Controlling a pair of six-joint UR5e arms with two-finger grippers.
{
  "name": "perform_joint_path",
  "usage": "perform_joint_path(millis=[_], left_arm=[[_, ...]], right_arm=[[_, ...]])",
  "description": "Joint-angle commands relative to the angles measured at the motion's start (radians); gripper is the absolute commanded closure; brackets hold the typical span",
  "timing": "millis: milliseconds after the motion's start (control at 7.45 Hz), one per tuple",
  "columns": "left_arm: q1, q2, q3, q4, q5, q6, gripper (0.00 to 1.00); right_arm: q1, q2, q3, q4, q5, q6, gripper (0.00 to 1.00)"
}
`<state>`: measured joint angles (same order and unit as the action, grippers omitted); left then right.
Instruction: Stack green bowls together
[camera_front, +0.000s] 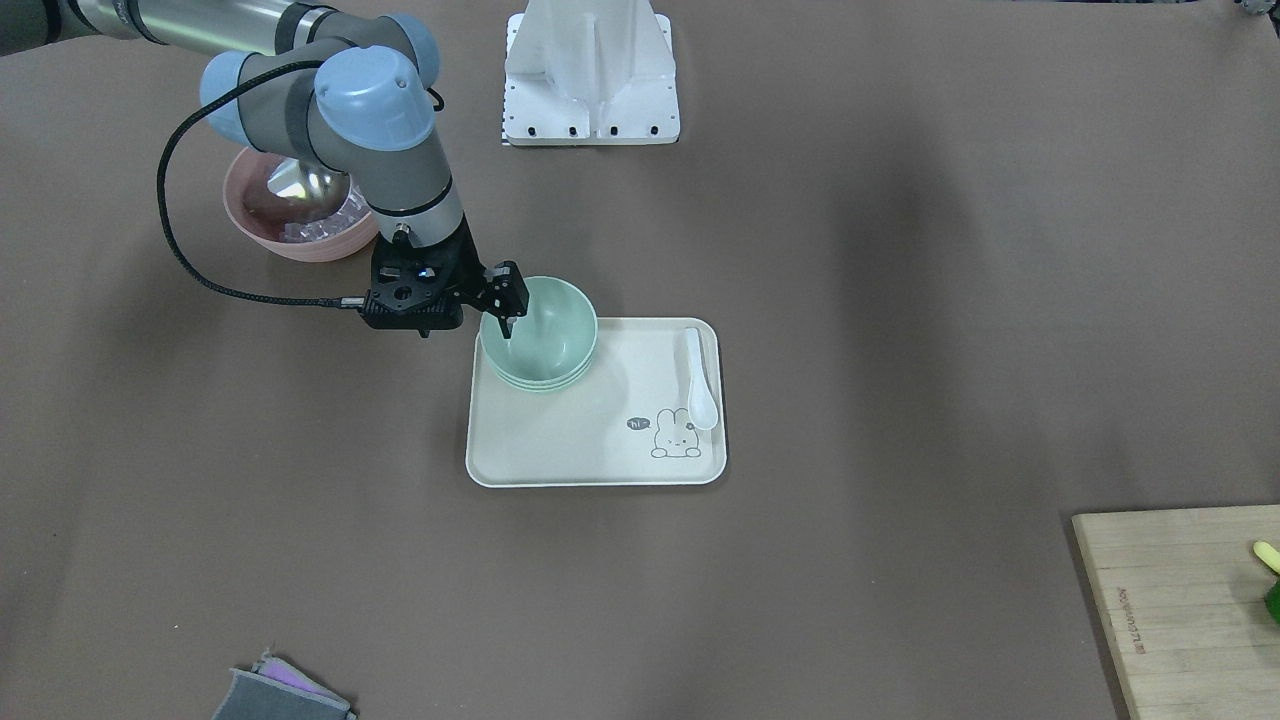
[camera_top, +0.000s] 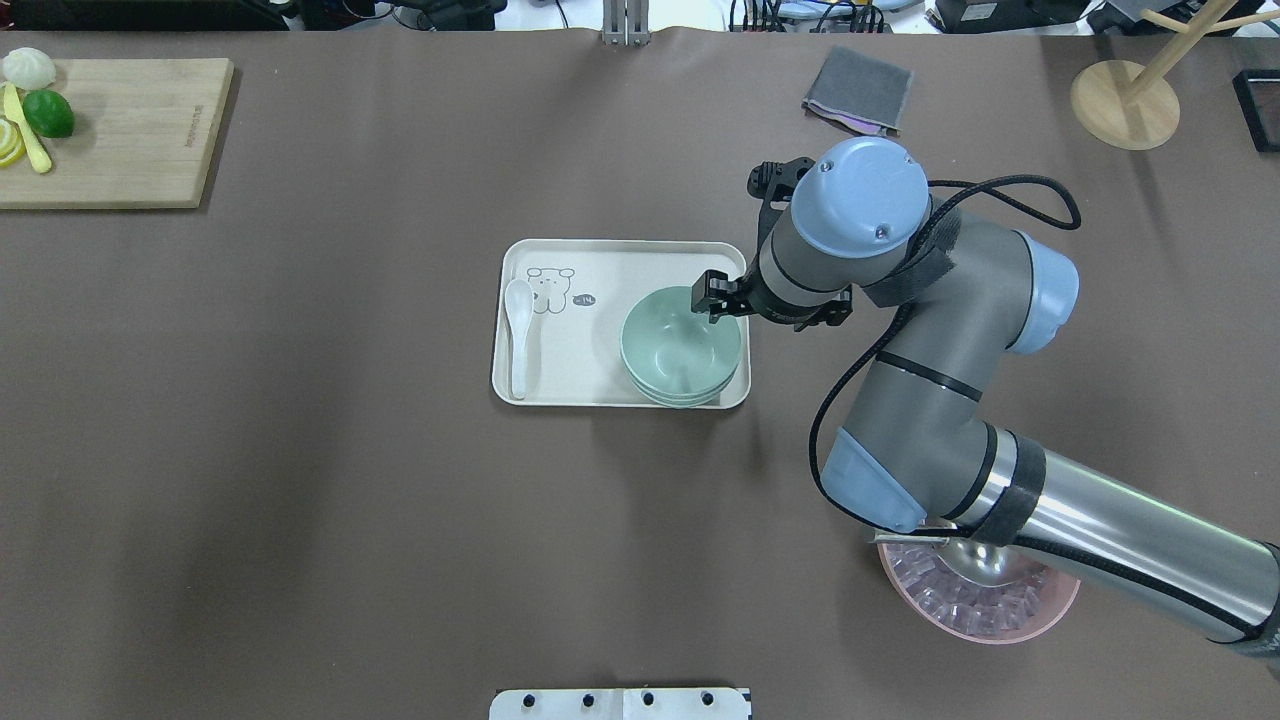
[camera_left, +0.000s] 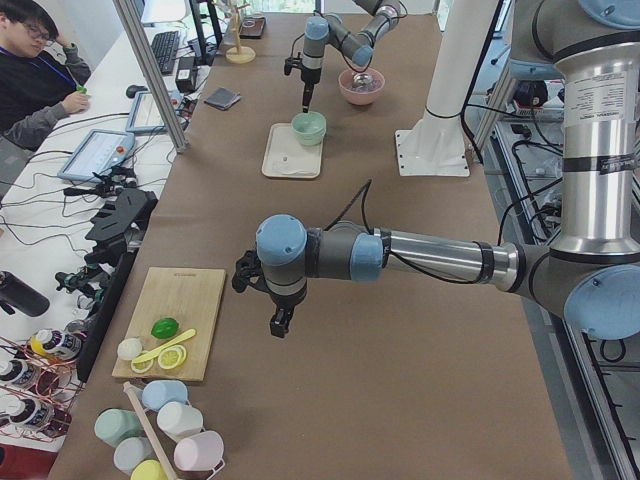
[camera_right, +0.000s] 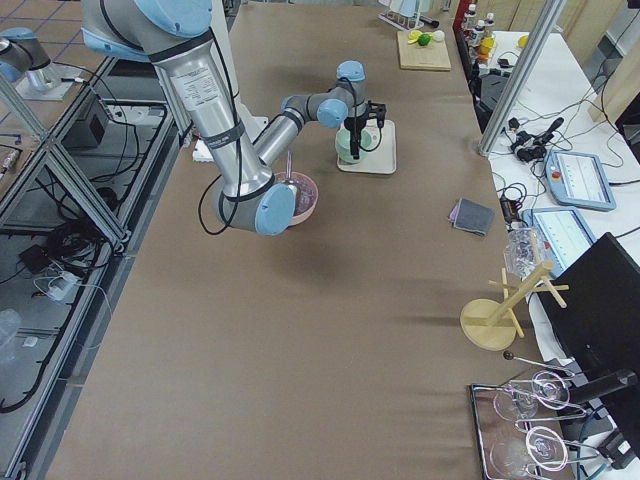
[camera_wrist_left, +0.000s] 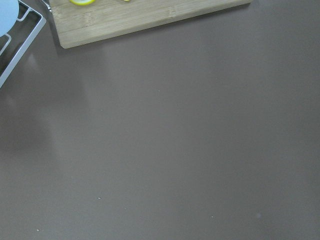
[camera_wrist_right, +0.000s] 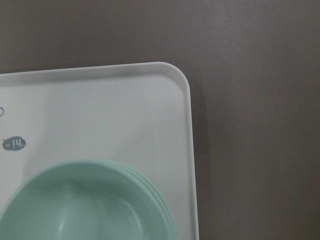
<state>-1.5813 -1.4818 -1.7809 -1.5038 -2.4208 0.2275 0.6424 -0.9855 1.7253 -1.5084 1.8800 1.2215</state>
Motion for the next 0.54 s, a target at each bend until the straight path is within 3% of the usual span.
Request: perform_joint_path(millis=[0, 402], left_arm=[[0.000, 0.000, 0.001, 0.000, 0.002, -0.005, 0.02], [0.000, 0.003, 0.001, 0.000, 0.012, -0.023, 0.02]], right_arm=[[0.113, -0.015, -0.009, -0.013, 0.083, -0.119, 0.00], [0.320, -0.152, -0.012, -0.012, 0.270, -0.342, 0.00]])
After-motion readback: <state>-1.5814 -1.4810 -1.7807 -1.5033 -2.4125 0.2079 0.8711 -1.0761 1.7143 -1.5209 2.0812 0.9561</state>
